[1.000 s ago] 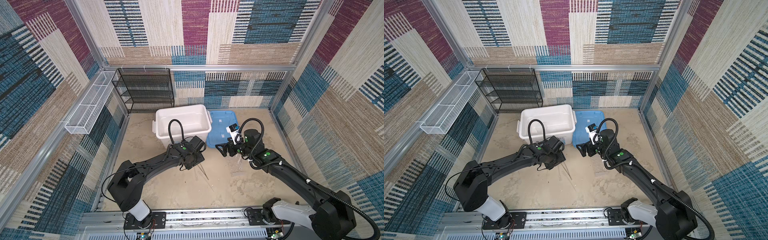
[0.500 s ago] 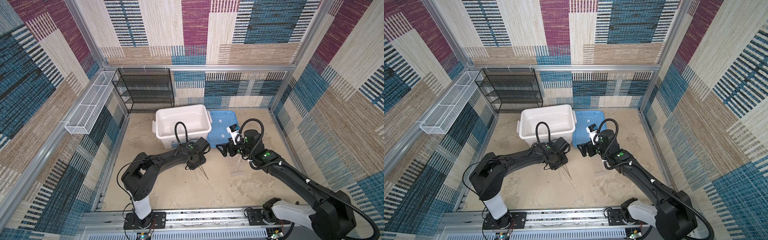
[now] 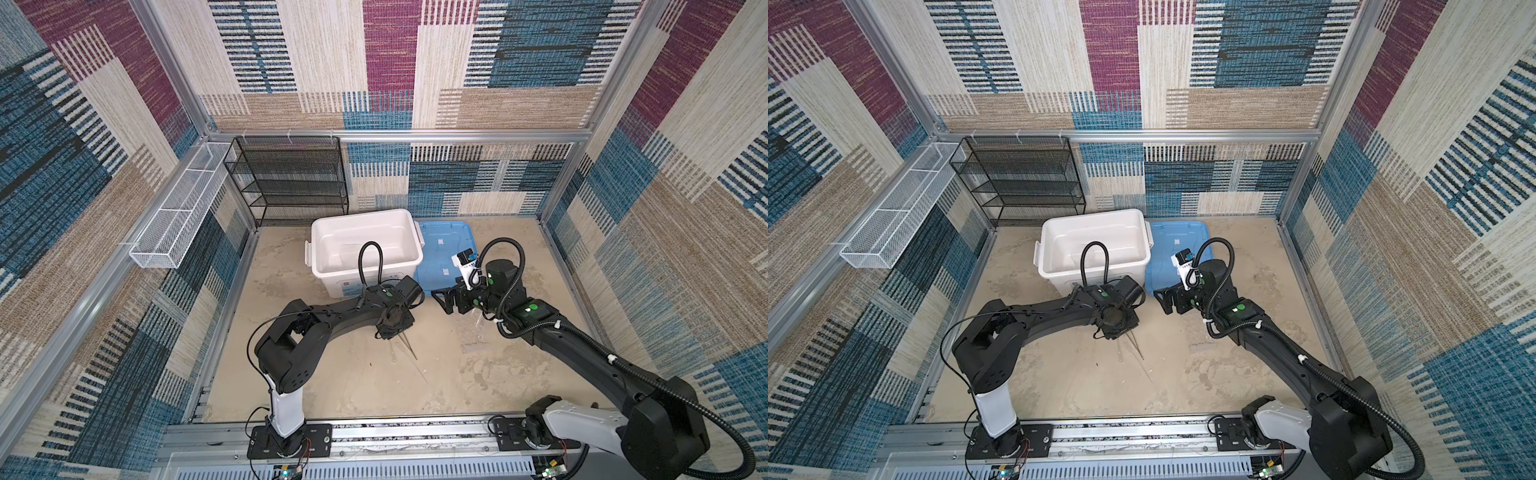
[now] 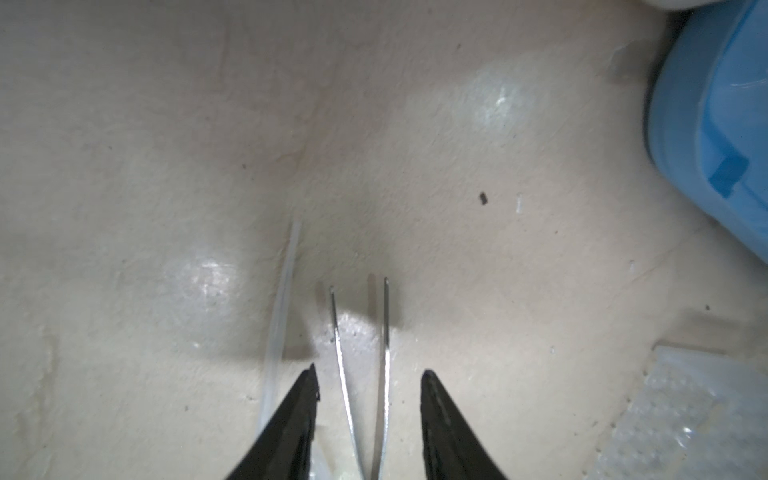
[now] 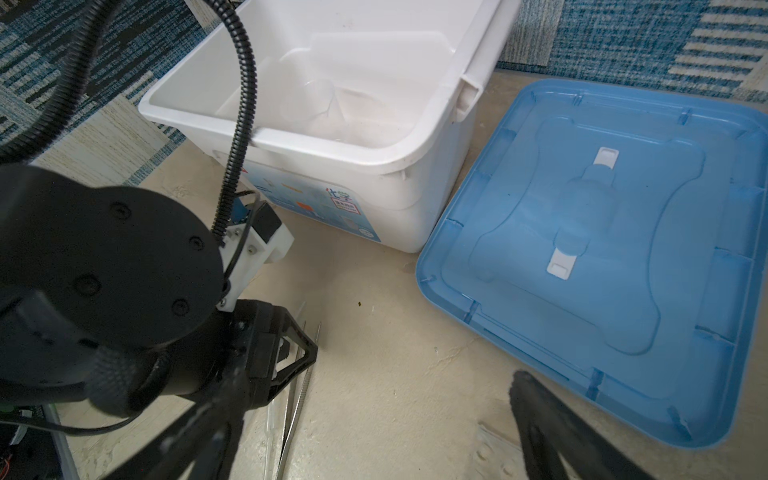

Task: Organize the chemistry lab equipment
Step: 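Close the left gripper on the metal tweezers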

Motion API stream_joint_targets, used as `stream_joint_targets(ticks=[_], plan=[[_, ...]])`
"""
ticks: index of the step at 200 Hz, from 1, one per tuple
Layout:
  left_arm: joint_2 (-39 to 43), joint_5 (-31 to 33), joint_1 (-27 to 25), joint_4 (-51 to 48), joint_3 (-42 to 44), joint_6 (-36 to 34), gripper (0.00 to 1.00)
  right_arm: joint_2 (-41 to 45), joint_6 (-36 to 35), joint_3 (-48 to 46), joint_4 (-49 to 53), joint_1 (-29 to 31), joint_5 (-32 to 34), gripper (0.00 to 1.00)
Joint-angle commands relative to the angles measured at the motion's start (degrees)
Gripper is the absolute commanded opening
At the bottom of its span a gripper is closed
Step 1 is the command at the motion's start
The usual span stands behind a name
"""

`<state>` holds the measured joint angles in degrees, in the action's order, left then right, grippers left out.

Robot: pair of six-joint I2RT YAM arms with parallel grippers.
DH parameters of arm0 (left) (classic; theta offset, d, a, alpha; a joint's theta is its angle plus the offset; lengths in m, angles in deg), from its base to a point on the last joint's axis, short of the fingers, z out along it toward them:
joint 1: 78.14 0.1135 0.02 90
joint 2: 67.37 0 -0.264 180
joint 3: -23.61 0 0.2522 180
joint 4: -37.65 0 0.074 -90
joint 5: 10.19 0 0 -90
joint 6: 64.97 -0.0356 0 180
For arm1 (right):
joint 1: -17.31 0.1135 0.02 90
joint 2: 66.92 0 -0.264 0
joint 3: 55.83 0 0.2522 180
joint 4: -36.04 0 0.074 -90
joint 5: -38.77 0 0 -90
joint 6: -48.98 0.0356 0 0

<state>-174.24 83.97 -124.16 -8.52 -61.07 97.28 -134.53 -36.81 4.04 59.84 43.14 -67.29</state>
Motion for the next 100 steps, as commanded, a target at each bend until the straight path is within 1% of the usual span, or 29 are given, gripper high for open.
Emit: stream_joint_targets(ticks=[1, 62, 78, 85, 100], plan=[[-1.0, 0.83, -0.03, -1.25, -0.76, 2.03, 0.4, -0.28, -0.32, -0.12, -1.61, 0.1, -0.12, 1.0], [-2.72, -0.05, -0.01, -1.16, -1.34, 1.85, 0.39, -0.18, -0.27, -0.32, -1.61, 0.1, 0.12, 0.99], [-2.82, -0.17, -0.03, -1.24, -1.66, 1.51, 0.38, -0.39, -0.34, -0.25, -1.65, 0.1, 0.09, 1.0], [-2.82, -0.06, -0.03, -1.22, -1.6, 1.41, 0.35, -0.43, -0.34, -0.29, -1.69, 0.1, 0.1, 1.0], [-2.65, 0.09, -0.12, -1.24, -1.55, 1.34, 0.35, -0.59, -0.34, -0.27, -1.69, 0.1, 0.08, 1.0]])
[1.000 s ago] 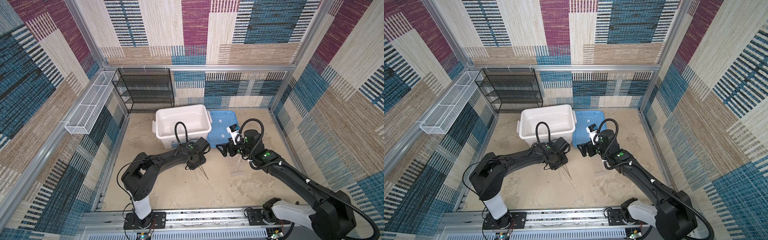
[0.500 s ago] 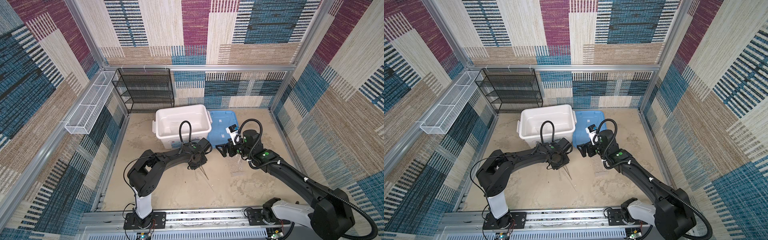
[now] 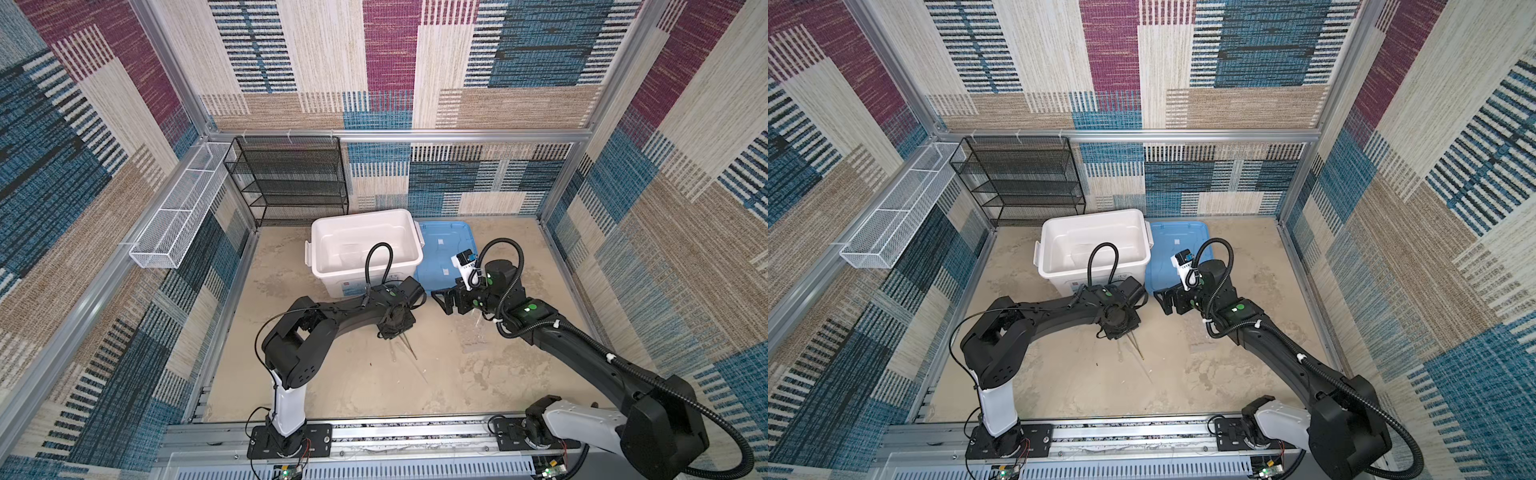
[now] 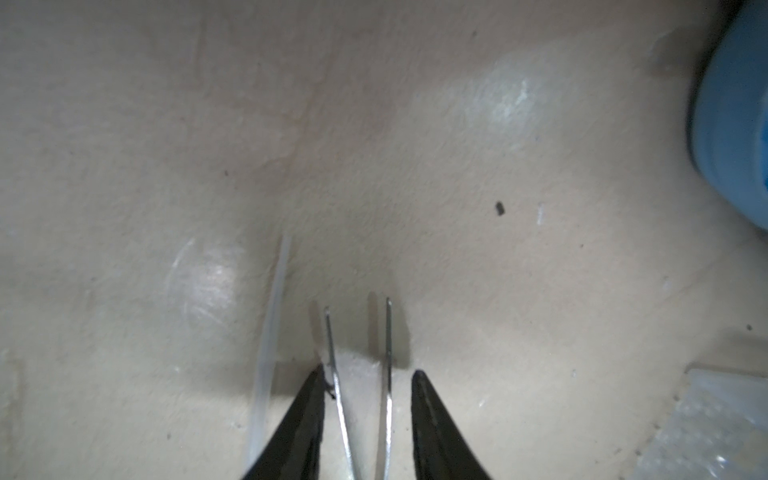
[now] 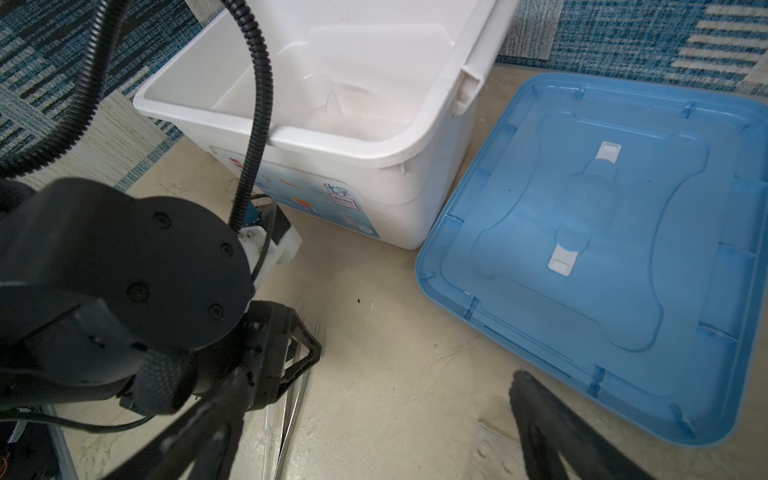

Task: Organize the chemistry lab equipment
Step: 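Close the left gripper on the metal tweezers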

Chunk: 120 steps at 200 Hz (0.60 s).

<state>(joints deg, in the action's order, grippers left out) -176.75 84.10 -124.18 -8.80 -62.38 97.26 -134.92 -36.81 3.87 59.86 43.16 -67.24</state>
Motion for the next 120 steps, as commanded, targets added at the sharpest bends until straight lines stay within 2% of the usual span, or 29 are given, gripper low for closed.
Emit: stream_joint_targets(ticks=[1, 19, 120], plan=[[-0.13, -0.01, -0.1, -0.92, -0.26, 1.35, 0.35, -0.19, -0.34, -0.12, -1.72, 0.08, 0.07, 1.0], [-0.25, 0.09, -0.11, -0.97, -0.28, 1.15, 0.31, -0.2, -0.34, -0.17, -1.87, 0.08, 0.03, 0.99], [-1.52, 0.33, -1.08, -2.09, -1.5, 0.46, 0.3, -0.2, -0.52, 0.12, -1.77, 0.08, 0.24, 1.0]])
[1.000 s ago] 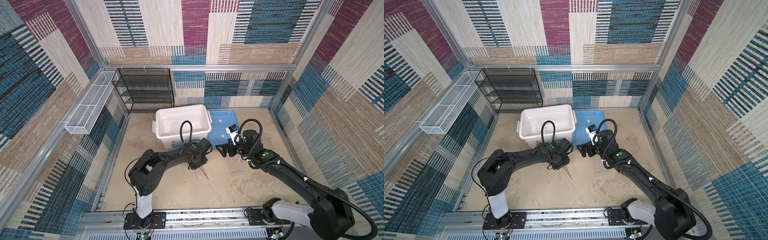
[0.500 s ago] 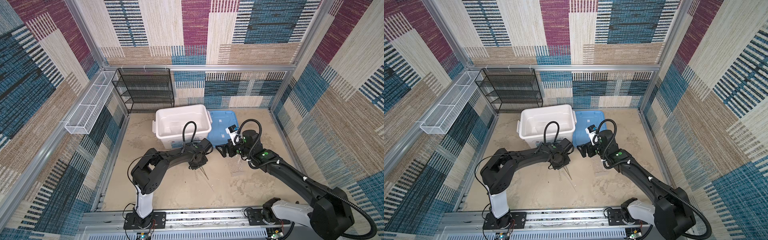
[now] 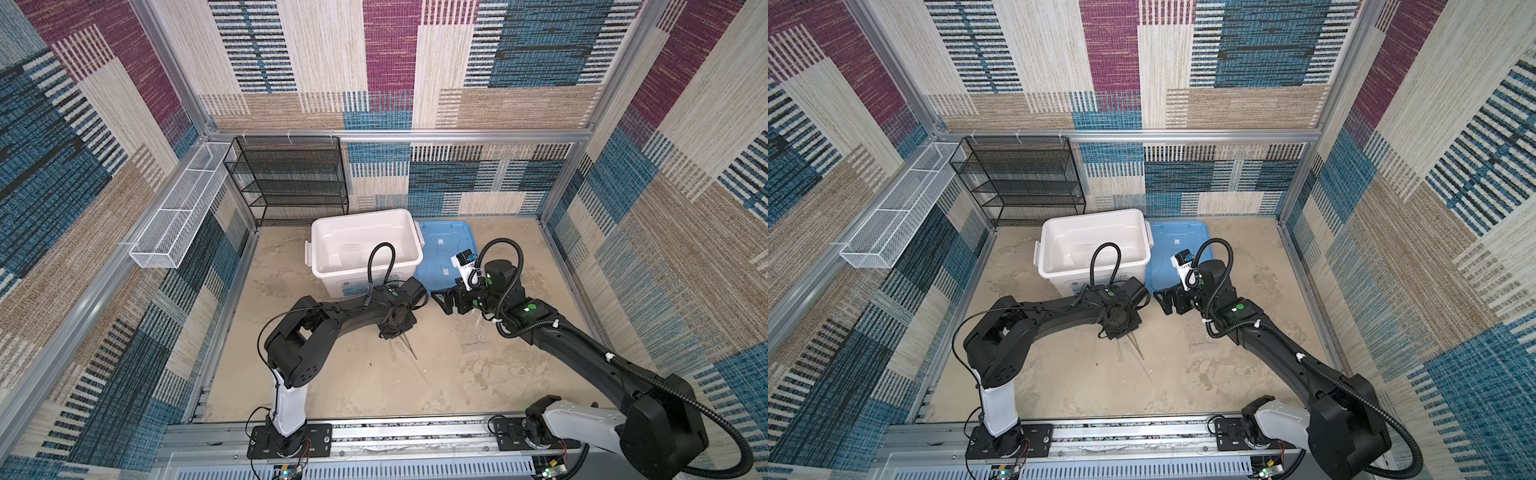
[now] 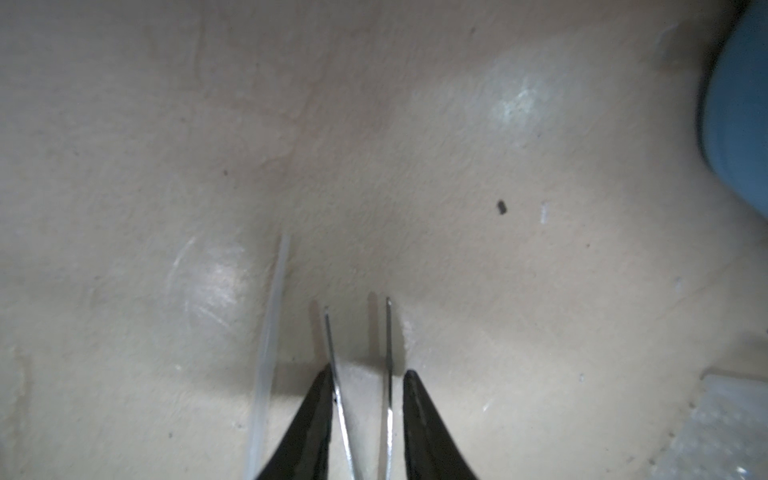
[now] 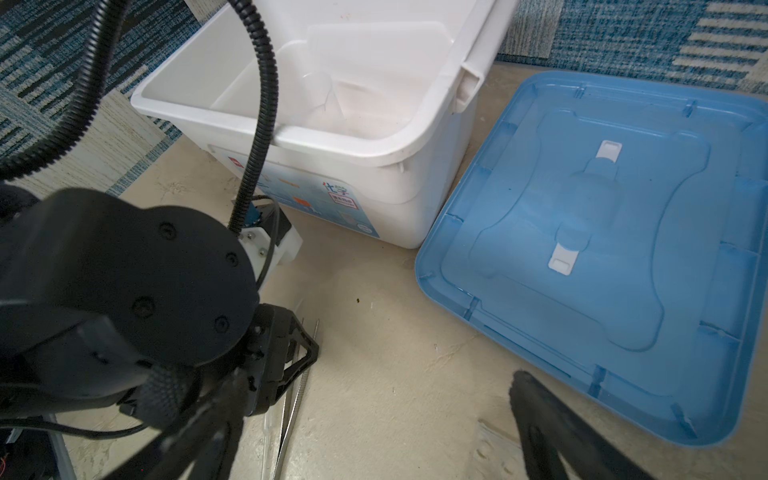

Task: Organize the chemistry lab equipment
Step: 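Close the left gripper on the metal tweezers, then lift the tweezers with the left gripper and carry them over the bin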

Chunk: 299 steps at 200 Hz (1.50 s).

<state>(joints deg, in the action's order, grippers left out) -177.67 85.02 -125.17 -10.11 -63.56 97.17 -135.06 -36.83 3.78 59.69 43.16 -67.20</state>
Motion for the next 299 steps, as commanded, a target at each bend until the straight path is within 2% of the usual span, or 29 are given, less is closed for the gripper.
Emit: stream_joint_targets(ticks=[1, 15, 64, 78, 139, 161, 196, 208, 230, 275, 287, 299], plan=[[-0.61, -0.57, -0.13, -0.79, -0.33, 0.55, 0.3, -0.06, -0.49, 0.16, -1.61, 0.08, 0.21, 1.0], [-0.78, -0.63, -0.16, -0.87, -0.34, 0.54, 0.23, -0.2, -0.57, 0.17, -1.71, 0.08, 0.24, 1.0], [-1.84, -1.24, -0.4, -0.9, -0.9, 0.55, 0.23, -0.31, -0.58, -0.03, -1.83, 0.07, 0.25, 1.0], [-1.85, -1.04, -0.5, -0.9, -0.86, 0.37, 0.18, -0.29, -0.51, -0.08, -1.97, 0.08, 0.24, 1.0], [-2.73, -1.62, -0.7, -0.91, -1.52, 0.19, 0.16, -0.34, -0.49, -0.17, -1.94, 0.04, 0.24, 1.0], [-1.81, -1.28, -0.72, -0.87, -1.56, -0.27, 0.06, -0.28, -0.49, -0.23, -1.94, 0.08, 0.22, 1.0], [0.46, -0.73, -0.79, -1.03, -1.72, -0.43, 0.05, -0.39, -0.36, 0.08, -2.15, 0.08, -0.36, 1.0], [1.7, -0.67, -0.79, -0.98, -1.77, -0.63, 0.0, -0.02, -0.19, 0.13, -2.16, 0.08, -0.34, 1.0], [5.52, 0.67, -1.04, -0.96, -1.84, -1.53, 0.0, 2.41, 0.79, -0.42, -3.96, 0.02, -0.63, 1.0], [14.95, 6.01, -1.84, -2.91, -3.61, -6.25, 0.0, 8.53, 2.71, -0.41, -8.13, -0.01, 1.09, 0.99], [17.07, 8.37, -1.8, -3.9, -4.93, -9.39, 0.0, 8.81, 2.76, 0.49, -8.3, -0.01, 1.14, 0.99], [19.13, 11.26, -1.84, -3.93, -6.79, -15.73, 0.0, 8.3, 2.46, 1.96, -8.27, -0.03, 1.03, 1.0]])
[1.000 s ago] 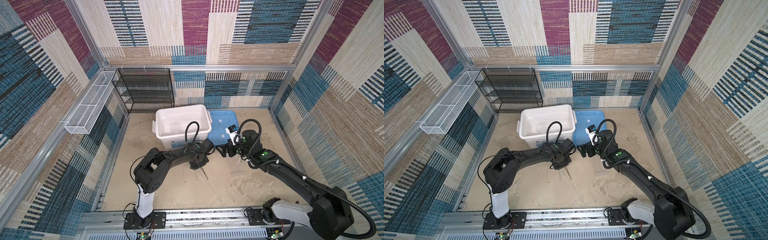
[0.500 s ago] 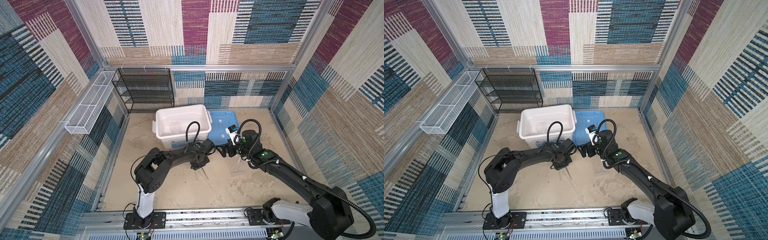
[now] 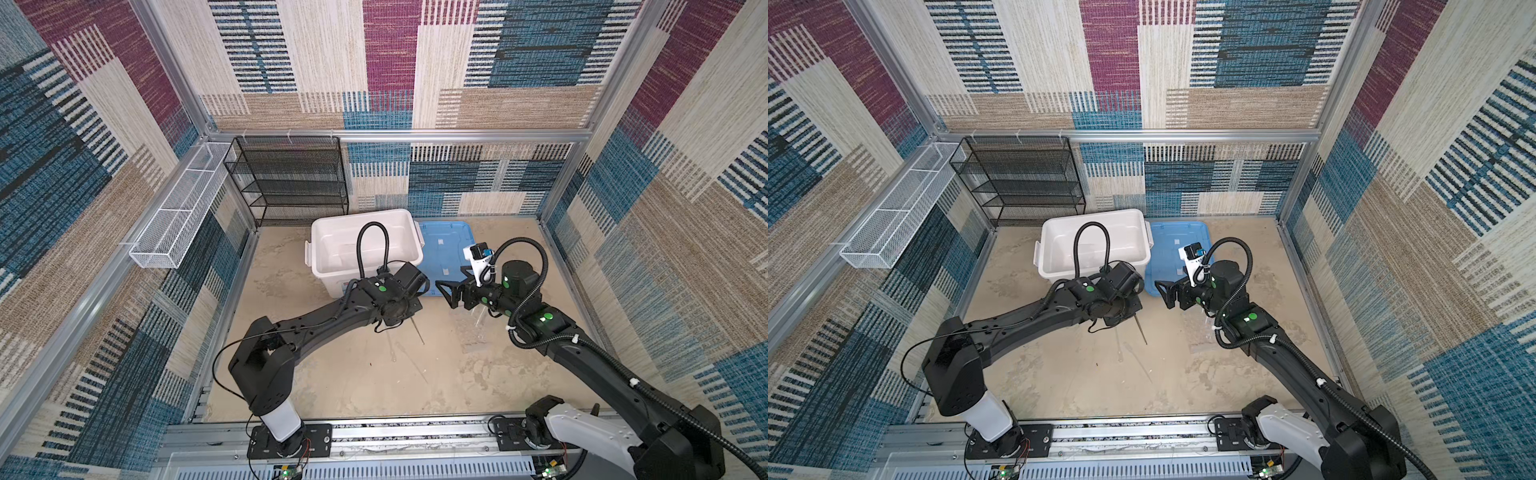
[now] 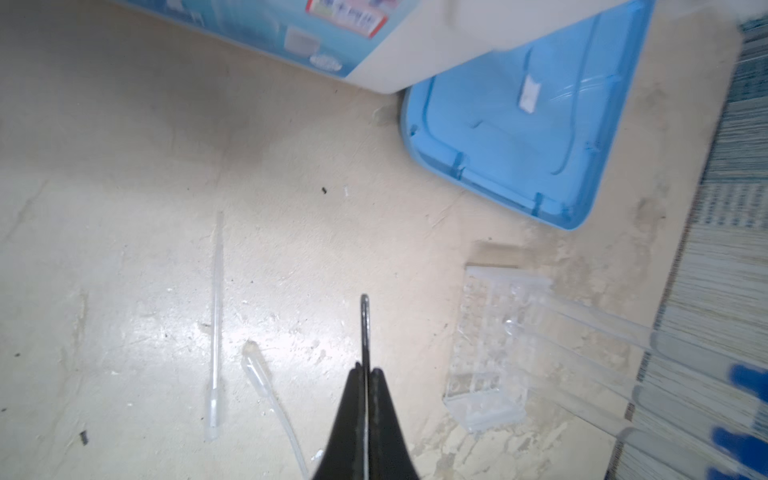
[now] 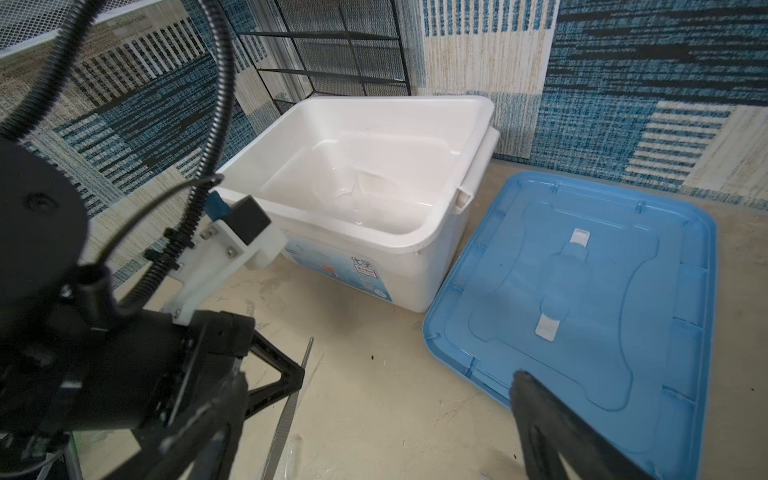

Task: Organize the chemistry lab equipment
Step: 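Lift the tweezers with the left gripper and carry them over the bin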

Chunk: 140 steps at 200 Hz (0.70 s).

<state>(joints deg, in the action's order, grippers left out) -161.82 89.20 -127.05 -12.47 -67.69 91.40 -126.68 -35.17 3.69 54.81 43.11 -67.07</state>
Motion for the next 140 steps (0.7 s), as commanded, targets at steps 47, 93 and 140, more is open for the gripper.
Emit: stream_joint_targets(ticks=[47, 93, 140], plan=[[7.54, 10.65, 5.44, 1.0, -11.81, -35.44, 0.0, -7.49, -0.92, 11.61, -3.17, 0.04, -3.56, 1.0], [-2.66, 1.25, 17.44, -6.02, -28.24, -42.53, 0.0, -18.84, -0.18, 23.98, -1.91, 0.02, -6.05, 1.0], [-18.85, 1.26, 22.1, -12.35, -44.19, -43.68, 0.0, -31.76, 0.22, 36.76, 0.97, 0.13, -9.9, 0.99]])
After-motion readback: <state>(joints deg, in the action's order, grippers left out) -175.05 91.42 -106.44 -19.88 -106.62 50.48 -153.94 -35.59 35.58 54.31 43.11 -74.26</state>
